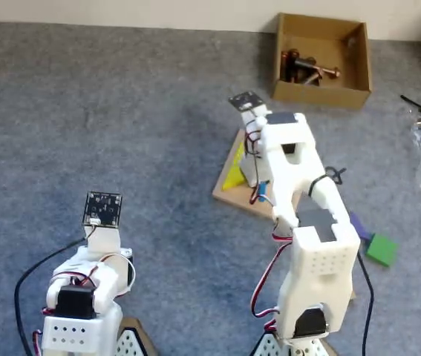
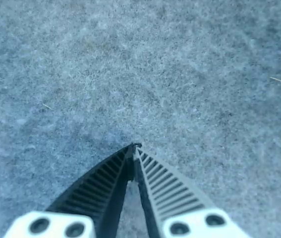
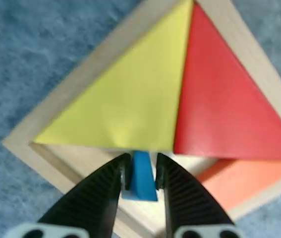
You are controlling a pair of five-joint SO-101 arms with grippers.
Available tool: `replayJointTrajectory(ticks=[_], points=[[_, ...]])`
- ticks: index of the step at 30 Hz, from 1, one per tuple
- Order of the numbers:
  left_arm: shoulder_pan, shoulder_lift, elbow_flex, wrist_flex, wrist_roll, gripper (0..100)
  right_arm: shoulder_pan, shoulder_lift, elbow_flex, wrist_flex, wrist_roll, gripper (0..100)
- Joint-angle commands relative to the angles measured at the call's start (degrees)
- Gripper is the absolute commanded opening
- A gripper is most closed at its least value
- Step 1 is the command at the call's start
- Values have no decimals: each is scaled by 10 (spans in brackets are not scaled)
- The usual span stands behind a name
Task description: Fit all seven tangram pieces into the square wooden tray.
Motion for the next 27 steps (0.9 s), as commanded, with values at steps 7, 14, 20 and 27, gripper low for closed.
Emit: replayJointTrajectory(ticks=[7,14,20,27], points=[[9,-4,11,-1,4,5,44,-75,-5,11,15,94],[9,-4,11,-1,4,5,47,-78,-6,12,21,94],[9,-4,11,-1,4,5,44,-78,-6,7,21,94],[9,-4,11,-1,4,5,50,-78,-6,7,35,94]])
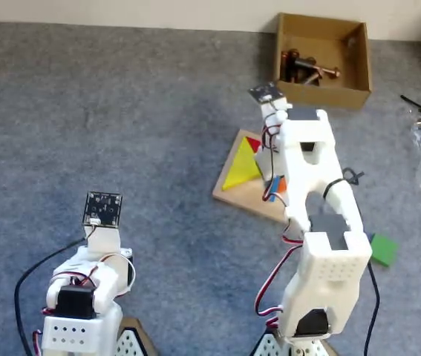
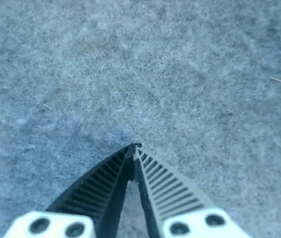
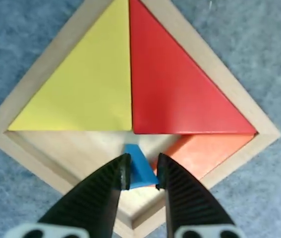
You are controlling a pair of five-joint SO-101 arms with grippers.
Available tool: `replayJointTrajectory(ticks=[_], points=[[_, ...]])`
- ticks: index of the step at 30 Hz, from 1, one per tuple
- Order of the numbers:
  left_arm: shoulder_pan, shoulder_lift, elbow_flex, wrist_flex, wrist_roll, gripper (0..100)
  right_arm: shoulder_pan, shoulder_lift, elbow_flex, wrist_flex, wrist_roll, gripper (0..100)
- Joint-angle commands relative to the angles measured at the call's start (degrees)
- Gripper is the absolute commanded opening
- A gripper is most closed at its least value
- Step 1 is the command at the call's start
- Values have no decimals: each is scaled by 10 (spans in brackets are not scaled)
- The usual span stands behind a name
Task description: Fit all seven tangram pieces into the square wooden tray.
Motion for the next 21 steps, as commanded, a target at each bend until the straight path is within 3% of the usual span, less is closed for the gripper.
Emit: replayJointTrajectory(ticks=[1,21], points=[[9,-4,11,-1,4,5,10,-42,-6,0,31,94],[9,-4,11,-1,4,5,60,-39,-47,0,59,98]])
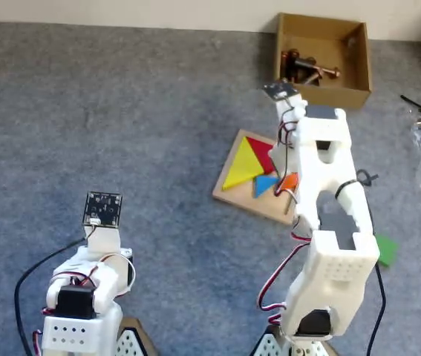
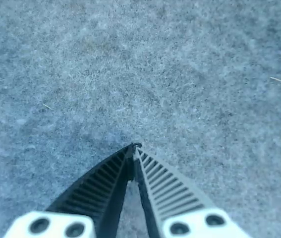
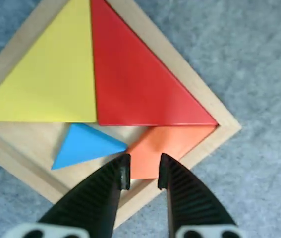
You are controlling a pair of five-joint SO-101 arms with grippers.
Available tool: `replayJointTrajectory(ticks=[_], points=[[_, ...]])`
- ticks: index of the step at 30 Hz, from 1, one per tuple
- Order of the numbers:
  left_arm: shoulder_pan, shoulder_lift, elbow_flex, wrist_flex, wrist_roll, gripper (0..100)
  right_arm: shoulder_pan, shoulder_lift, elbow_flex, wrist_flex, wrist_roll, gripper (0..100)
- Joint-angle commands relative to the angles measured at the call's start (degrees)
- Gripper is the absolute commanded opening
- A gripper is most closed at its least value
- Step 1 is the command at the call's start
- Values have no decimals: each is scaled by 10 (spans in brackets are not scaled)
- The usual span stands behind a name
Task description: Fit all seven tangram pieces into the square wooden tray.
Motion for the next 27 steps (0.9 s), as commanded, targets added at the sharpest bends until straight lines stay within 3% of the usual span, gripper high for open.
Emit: replayJointTrajectory(ticks=[1,11,16,19,27], points=[[9,-4,11,-1,4,5,11,-42,-30,0,6,98],[9,-4,11,-1,4,5,-56,-44,-32,68,2,92],[9,-4,11,-1,4,5,-94,-44,-39,88,2,2],[9,-4,11,-1,4,5,-113,-51,-54,107,2,5],[9,-4,11,-1,4,5,-128,-51,-30,72,2,5]])
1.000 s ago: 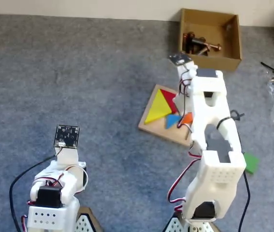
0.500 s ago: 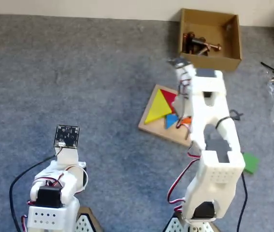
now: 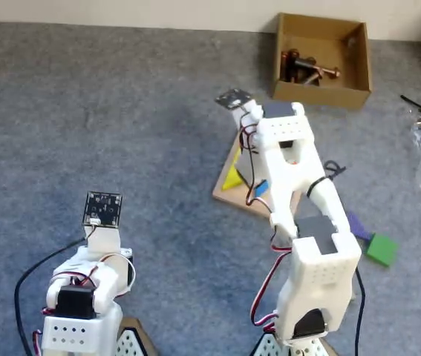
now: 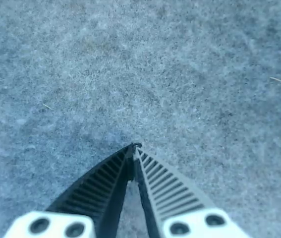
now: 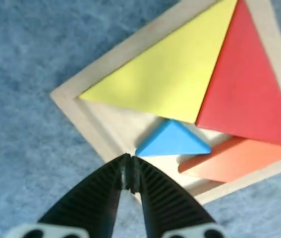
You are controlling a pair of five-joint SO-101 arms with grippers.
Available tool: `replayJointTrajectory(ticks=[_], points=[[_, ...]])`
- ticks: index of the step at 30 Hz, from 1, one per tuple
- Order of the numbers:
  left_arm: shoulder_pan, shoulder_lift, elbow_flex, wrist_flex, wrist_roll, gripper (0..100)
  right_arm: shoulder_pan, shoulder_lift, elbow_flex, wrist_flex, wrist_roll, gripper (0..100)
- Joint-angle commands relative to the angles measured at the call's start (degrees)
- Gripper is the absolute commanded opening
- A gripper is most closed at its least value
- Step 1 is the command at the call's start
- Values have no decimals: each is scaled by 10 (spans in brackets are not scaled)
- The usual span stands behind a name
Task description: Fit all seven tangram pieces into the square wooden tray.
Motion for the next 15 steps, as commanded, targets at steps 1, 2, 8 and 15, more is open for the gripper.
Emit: replayJointTrajectory(ticks=[1,2,8,15], points=[[9,-4,11,-1,4,5,-7,-39,-1,-25,2,5],[9,-4,11,-1,4,5,-7,-39,9,-35,2,5],[9,-4,11,-1,4,5,-7,-39,72,-92,2,5],[9,-4,11,-1,4,5,1,-39,95,-116,2,5]])
